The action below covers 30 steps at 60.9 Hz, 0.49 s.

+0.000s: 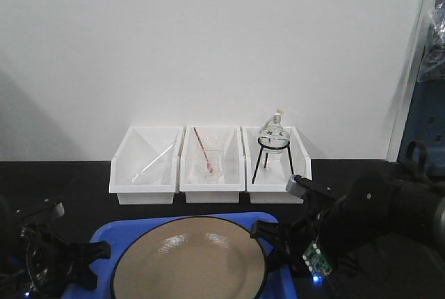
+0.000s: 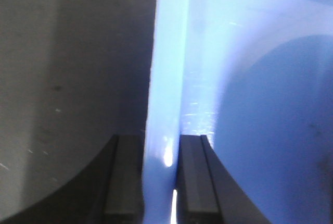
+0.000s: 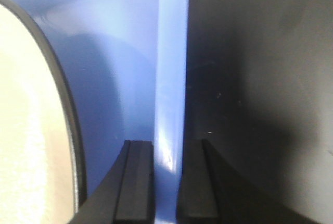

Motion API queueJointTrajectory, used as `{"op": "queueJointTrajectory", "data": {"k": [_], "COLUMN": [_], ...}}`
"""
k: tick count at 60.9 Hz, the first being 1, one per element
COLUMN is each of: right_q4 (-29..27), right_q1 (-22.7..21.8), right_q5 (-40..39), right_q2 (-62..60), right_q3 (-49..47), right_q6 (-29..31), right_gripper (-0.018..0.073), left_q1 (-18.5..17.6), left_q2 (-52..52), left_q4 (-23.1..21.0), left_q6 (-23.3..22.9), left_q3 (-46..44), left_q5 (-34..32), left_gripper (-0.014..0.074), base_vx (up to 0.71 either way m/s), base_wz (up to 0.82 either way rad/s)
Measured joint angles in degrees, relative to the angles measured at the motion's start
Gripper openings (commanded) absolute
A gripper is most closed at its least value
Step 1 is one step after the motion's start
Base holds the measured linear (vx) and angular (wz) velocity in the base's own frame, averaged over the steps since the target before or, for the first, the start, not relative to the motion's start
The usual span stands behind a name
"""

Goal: Place disk in tray to left cabinet
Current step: 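Lift the blue tray holding the plate with both grippers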

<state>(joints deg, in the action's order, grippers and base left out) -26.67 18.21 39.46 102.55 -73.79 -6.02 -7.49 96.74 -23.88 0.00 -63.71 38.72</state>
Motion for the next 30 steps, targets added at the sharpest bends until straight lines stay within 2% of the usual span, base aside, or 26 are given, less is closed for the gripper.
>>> {"op": "queueJointTrajectory", "data": {"k": [15,30], "right_q4": [-0.35,-1.65], "right_q1": [-0.31,-0.44], "right_q5": [4.65,6.16], "right_q2": [-5.12,-10.18], "right_q3": [0.00,0.00], "right_q6": [0.00,0.00], "right_gripper": [-0.0008,-0.0007], "left_q1": [0.00,0.00], "left_q2": [-6.04,-11.85], "left_q4": [-0.07,0.54], "left_q6": [-2.00,-6.53], "left_q3": [0.00,0.00], "left_q5": [4.46,6.83], "left_gripper": [-0.0001,-0.0001], "base_vx": [0.00,0.00], "base_wz": [0.00,0.00]}}
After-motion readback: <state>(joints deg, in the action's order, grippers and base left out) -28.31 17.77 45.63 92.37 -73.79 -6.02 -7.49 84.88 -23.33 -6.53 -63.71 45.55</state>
